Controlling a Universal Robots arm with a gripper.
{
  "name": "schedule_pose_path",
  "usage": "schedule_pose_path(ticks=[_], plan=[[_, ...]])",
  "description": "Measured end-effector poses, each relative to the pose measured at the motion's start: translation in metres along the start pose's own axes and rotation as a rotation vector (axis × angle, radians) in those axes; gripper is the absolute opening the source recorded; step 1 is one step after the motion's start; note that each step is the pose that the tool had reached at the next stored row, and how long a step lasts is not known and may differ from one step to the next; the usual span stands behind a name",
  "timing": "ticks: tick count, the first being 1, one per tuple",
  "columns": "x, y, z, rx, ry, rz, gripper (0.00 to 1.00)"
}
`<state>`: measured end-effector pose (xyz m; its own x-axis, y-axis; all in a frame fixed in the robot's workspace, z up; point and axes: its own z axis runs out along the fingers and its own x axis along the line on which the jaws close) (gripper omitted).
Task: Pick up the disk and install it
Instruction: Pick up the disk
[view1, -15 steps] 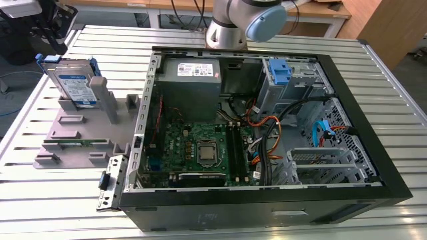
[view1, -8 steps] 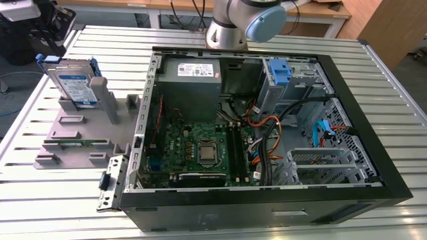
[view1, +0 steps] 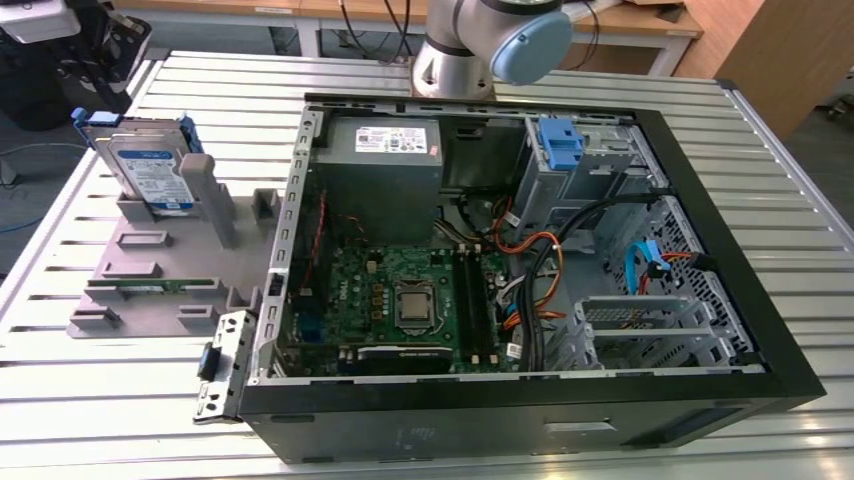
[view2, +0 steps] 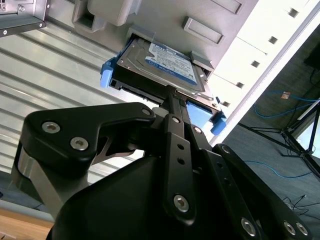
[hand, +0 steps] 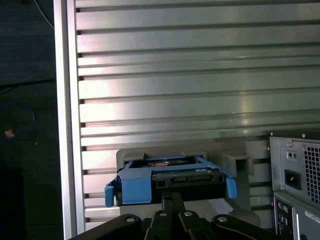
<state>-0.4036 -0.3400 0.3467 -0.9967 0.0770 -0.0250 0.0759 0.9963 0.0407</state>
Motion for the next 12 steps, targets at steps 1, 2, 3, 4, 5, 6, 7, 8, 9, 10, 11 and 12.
schedule_pose_path(ticks=[1,2,3,4,5,6,7,8,9,10,11,12], plan=[[0.0000,0.0000,0.0000,0.0000,0.0000,0.000,0.11],[0.0000,0.0000,0.0000,0.0000,0.0000,0.000,0.11],[0.0000,0.0000,0.0000,0.0000,0.0000,0.000,0.11],[0.0000,0.0000,0.0000,0.0000,0.0000,0.000,0.11],[0.0000,0.0000,0.0000,0.0000,0.0000,0.000,0.11],[0.0000,0.0000,0.0000,0.0000,0.0000,0.000,0.11],[0.0000,0.0000,-0.0001,0.0000,0.0000,0.000,0.11],[0.0000,0.0000,-0.0010,0.0000,0.0000,0.000,0.11],[-0.0001,0.0001,-0.0022,0.0000,0.0000,0.000,0.11],[-0.0001,0.0001,-0.0027,-0.0001,-0.0001,0.000,0.11],[-0.0001,0.0001,-0.0026,-0.0002,-0.0003,0.000,0.11],[-0.0001,0.0001,-0.0026,-0.0003,-0.0004,0.000,0.11]])
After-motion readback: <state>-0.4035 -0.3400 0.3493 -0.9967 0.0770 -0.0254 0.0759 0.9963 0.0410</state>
